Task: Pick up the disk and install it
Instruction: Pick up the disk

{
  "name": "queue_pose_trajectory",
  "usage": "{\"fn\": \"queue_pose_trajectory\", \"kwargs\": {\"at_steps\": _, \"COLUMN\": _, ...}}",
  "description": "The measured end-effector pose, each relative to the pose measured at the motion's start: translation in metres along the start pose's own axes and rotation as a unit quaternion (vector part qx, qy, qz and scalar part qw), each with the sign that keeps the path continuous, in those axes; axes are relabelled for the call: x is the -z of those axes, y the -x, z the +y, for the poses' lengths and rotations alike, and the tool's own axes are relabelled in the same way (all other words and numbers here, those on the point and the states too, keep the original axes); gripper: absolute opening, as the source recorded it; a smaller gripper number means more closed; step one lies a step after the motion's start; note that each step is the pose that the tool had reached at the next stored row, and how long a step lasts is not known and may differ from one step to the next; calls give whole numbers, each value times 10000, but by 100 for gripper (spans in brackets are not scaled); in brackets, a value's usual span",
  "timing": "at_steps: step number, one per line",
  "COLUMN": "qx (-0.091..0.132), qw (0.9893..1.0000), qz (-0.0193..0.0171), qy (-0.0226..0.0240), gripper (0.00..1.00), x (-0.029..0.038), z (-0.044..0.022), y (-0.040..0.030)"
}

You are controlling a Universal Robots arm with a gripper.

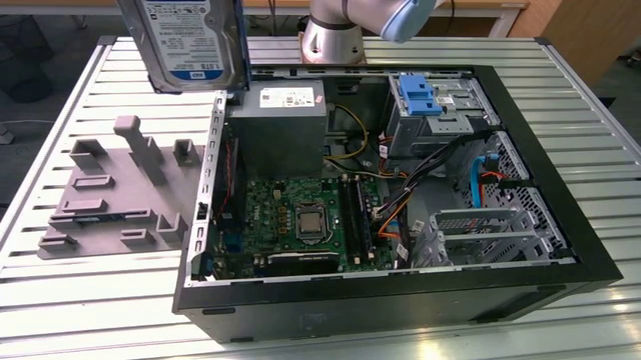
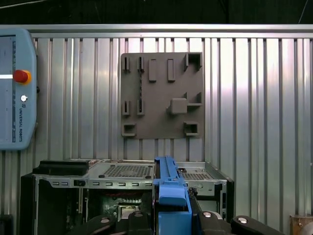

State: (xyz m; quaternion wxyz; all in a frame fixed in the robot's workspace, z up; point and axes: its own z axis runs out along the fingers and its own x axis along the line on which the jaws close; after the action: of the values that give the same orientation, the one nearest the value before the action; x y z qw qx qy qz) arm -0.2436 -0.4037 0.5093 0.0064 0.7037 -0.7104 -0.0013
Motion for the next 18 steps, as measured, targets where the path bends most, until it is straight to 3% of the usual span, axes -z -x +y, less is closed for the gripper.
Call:
{"fn": "queue_pose_trajectory", "kwargs": {"at_steps": 4, "qx": -1, "qw": 10000, "qz": 0, "qy": 0, "gripper": 36, "x": 0, "z": -80, "y": 1}}
{"fn": "queue_pose_trajectory", "kwargs": {"at_steps": 18, "qx": 0, "qw": 10000, "qz": 0, "qy": 0, "gripper": 36, "x": 0, "z": -98, "y": 1}}
